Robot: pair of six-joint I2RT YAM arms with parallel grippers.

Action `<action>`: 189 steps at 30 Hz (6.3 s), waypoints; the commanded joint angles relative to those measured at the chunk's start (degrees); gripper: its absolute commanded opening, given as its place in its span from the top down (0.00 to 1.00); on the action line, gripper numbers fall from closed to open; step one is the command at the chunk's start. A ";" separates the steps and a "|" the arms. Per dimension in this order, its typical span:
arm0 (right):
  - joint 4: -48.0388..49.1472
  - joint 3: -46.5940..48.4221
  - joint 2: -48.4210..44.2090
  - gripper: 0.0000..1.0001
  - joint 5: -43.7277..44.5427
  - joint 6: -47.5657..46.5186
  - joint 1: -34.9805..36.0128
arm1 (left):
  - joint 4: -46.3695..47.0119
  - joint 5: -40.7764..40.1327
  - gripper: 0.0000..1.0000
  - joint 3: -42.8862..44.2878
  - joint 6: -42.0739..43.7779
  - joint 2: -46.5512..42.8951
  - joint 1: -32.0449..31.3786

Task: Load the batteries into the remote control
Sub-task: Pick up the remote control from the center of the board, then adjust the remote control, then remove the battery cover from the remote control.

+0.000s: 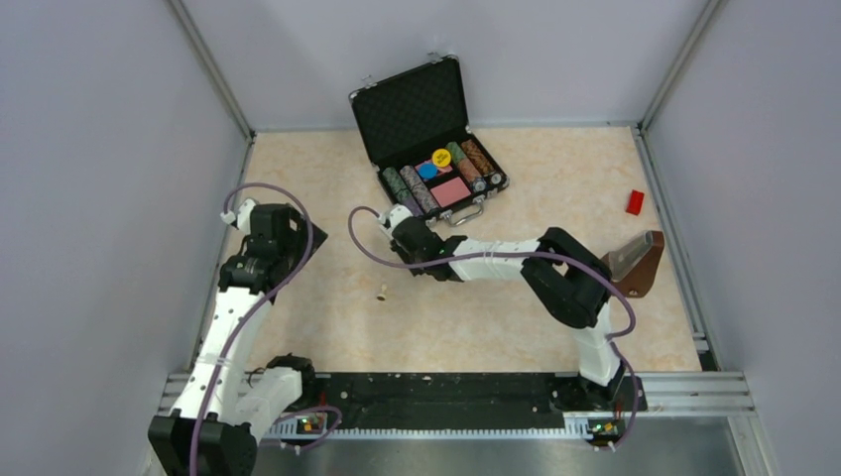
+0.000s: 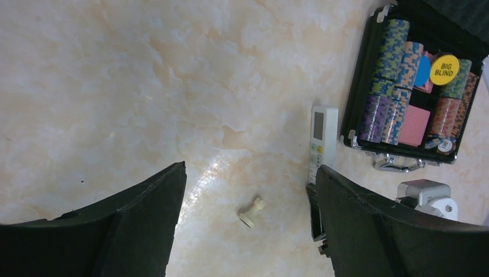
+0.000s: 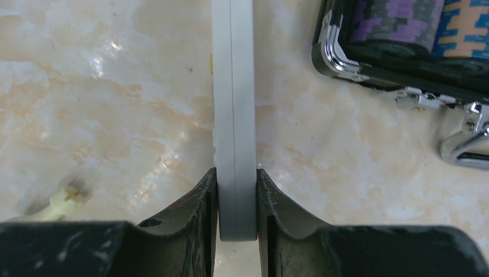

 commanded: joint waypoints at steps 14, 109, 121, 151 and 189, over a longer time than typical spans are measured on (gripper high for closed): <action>7.02 -9.68 -23.97 0.79 9.03 -6.55 6.75 | 17.98 35.31 0.12 1.84 -1.99 7.36 0.32; 43.38 -21.48 -40.59 0.51 -17.47 73.24 -4.12 | 62.53 34.22 1.00 -4.96 -29.15 -4.52 -7.05; 41.44 -20.57 -39.26 0.97 -20.61 72.05 -4.13 | 59.08 35.20 0.73 -4.18 -27.15 -4.97 -7.07; 37.81 -19.06 -34.12 0.87 -26.87 74.20 -4.40 | 57.69 38.64 1.00 -2.20 -22.69 -1.92 -7.91; 37.27 -31.77 -41.23 0.71 -26.63 74.47 -5.50 | 55.28 27.18 1.00 -1.91 -13.97 -4.86 -7.74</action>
